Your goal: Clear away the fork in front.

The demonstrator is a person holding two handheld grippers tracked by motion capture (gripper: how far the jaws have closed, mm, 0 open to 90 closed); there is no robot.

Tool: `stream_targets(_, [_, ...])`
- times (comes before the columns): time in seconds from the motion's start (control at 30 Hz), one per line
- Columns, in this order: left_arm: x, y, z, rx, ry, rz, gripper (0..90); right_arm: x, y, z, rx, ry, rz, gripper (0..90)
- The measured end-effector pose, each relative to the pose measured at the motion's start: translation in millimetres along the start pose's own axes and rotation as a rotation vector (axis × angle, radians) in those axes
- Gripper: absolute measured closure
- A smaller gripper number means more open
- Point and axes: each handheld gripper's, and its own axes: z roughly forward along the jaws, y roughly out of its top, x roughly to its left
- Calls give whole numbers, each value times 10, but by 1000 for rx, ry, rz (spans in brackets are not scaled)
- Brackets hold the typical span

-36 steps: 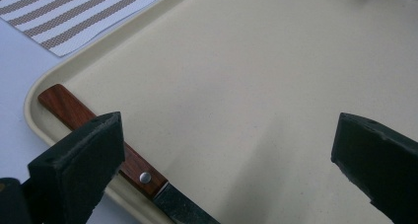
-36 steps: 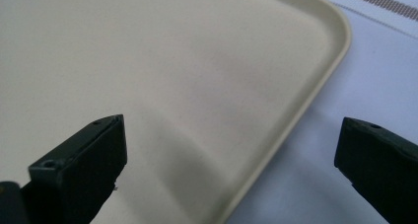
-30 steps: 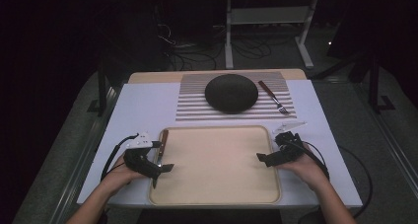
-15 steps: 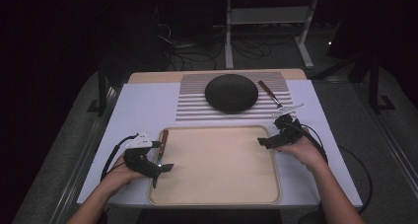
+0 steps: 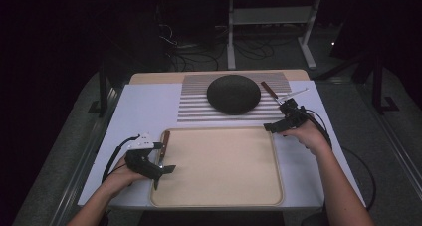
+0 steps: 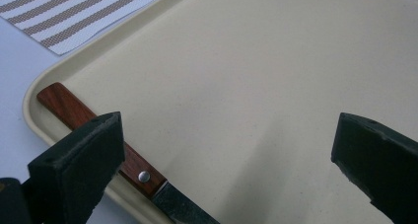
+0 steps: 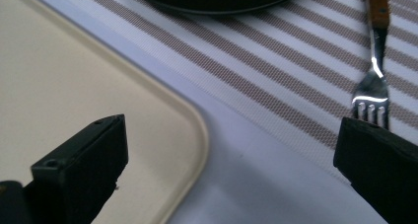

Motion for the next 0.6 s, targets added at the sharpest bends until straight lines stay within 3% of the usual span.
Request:
stream_targets(0.27, [4, -1, -3, -3, -1, -1, 0, -216, 216, 34, 13, -22, 14, 63])
stream_targets(0.6, [8, -3, -4, -3, -2, -3, 0, -440, 389, 182, 78, -46, 17, 159])
